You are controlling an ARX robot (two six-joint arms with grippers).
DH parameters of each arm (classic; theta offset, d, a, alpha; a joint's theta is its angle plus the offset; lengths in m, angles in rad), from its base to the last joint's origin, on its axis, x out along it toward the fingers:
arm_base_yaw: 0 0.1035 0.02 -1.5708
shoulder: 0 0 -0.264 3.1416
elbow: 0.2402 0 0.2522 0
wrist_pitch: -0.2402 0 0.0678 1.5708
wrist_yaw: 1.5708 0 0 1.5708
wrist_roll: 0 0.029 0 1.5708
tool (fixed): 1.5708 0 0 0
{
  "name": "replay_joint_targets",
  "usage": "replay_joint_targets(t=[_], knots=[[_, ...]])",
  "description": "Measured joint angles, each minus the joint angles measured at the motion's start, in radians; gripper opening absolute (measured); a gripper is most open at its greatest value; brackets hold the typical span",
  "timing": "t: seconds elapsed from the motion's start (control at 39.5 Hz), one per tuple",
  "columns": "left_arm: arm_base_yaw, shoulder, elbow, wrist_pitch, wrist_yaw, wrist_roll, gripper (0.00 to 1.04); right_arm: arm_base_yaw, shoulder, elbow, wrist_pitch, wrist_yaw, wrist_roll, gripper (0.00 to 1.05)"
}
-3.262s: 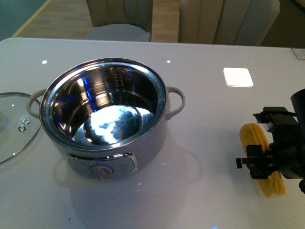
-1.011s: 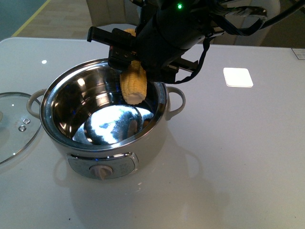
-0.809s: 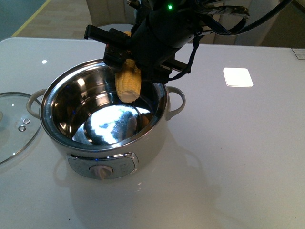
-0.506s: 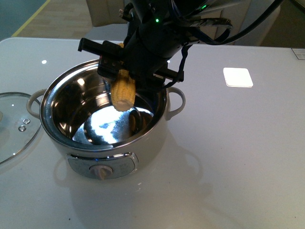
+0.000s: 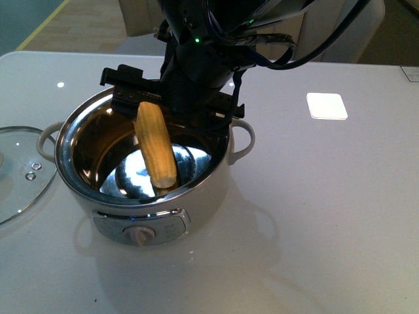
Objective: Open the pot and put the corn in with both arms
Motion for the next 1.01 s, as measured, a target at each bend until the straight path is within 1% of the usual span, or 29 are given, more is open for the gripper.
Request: replay_joint_targets(t=[0.1,0.15,0.33,0.56,0.63,0.68,0.86,1.01], knots=[[0.0,0.0,0.0,0.0,0.0,0.0,0.98,0.002,0.002,-0.001,0.0,0.001,-0.005,0.97],[0.0,0.0,0.0,0.0,0.0,0.0,0.98,0.001,0.0,-0.009,0.01,0.005,-0.006,0.96],[0.0,0.0,0.0,0.0,0.0,0.0,0.98,-0.018,-0.039,-0.073,0.054,0.007,0.008,0.96],[0.0,0.0,0.0,0.0,0.0,0.0,0.98,-0.086,-0.203,-0.196,0.171,-0.008,0.057,0.96],[0.0,0.0,0.0,0.0,0.0,0.0,0.98,-0.122,-0.29,-0.26,0.214,-0.006,0.06,0.96],[0.0,0.0,0.0,0.0,0.0,0.0,0.98,-0.159,-0.377,-0.328,0.235,0.019,0.047,0.96],[0.0,0.0,0.0,0.0,0.0,0.0,0.98,-0.278,-0.626,-0.599,0.27,0.092,-0.093,0.96],[0.0,0.0,0.0,0.0,0.0,0.0,0.98,-0.367,-0.833,-0.779,0.286,0.132,-0.165,0.96]])
